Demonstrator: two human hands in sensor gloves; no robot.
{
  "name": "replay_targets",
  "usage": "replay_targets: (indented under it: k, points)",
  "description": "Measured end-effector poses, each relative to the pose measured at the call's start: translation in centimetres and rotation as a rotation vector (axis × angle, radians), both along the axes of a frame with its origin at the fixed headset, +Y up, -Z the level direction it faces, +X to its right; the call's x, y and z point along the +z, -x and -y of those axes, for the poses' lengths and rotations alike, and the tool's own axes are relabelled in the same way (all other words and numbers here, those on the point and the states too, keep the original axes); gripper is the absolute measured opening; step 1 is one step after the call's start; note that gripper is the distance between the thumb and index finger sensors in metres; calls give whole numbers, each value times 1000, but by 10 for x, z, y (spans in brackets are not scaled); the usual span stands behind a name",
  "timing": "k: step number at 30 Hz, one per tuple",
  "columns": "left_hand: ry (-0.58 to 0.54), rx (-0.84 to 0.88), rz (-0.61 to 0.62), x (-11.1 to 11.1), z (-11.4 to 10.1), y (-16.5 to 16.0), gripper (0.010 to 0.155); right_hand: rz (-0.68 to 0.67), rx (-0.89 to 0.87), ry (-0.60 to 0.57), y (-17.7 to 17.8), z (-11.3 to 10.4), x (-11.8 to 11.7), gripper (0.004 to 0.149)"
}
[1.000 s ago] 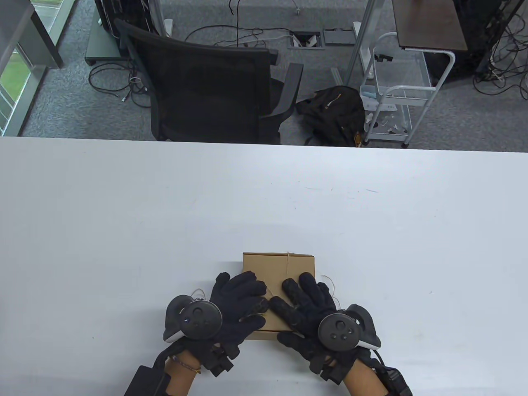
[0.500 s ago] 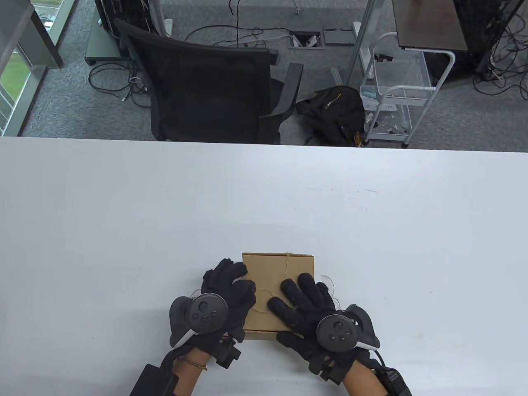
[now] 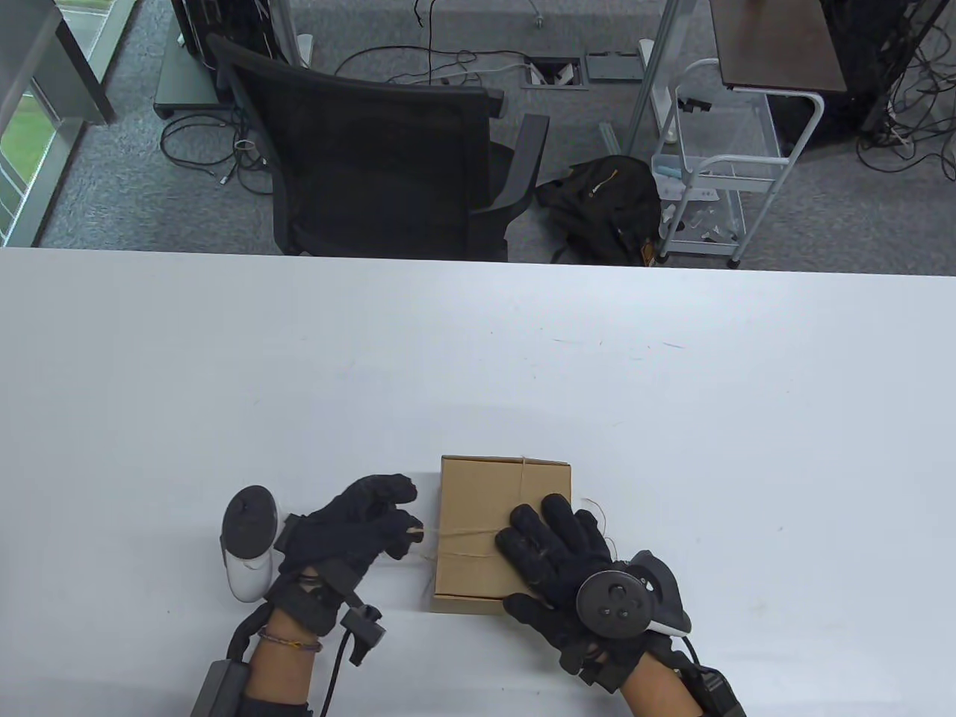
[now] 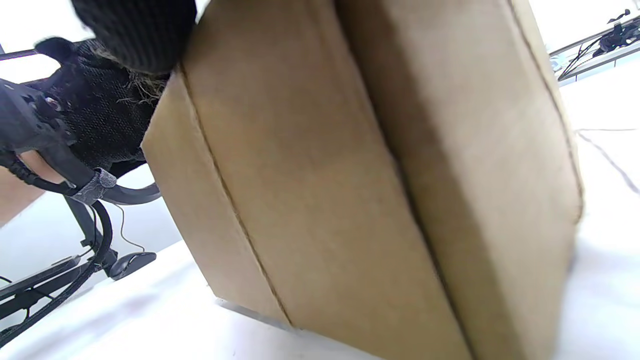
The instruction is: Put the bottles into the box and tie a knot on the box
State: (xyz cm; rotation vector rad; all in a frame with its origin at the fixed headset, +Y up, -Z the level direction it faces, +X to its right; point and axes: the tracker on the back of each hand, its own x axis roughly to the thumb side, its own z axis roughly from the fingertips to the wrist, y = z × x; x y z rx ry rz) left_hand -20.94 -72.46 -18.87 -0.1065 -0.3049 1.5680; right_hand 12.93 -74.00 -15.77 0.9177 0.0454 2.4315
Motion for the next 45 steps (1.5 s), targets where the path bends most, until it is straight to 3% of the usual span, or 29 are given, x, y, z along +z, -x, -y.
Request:
replay_targets:
  k: [5,8,10,12,15,16,18,22,25,27,30,34,37,42,45]
  points:
    - [81,152,-194,-1,13,44,65,0,-4,8,0,0,0,73]
    - [96,259,-220,-1,24,63,62,1,-6,9,0,0,0,72]
    - [136,213,-295,0,29,72,62,2,-8,11,-1,0,0,72]
    - [213,4,-407,3,28,74,71,1,-9,11,0,0,0,72]
    - [295,-588,-502,4,22,61,86,0,-8,6,0,0,0,72]
    - [249,-797,-472,1,19,53,88,0,-10,5,0,0,0,72]
    - [174,-980,-444,0,12,31,88,-2,-7,1,0,0,1,72]
    - [-118,-903,-200,-1,1,-23,80,-8,3,-9,3,-1,3,72]
    - [-205,-805,-16,6,-5,-61,74,-8,24,-40,7,-3,6,72]
    - [-255,-821,-1,10,-6,-80,71,-10,34,-43,9,-3,7,72]
    - [-299,-988,-50,14,-4,-93,60,-14,34,-49,9,-3,7,72]
    - [-321,-881,-50,16,-2,-95,46,-20,23,-49,11,-3,8,72]
    - [-367,-934,-28,18,-3,-96,46,-26,-4,-47,8,-4,7,71]
    - [-383,-911,-77,22,-5,-92,47,94,-348,-103,-26,-24,0,74]
    - [-386,-934,-75,22,-4,-93,47,181,-440,-79,-50,-28,-5,75]
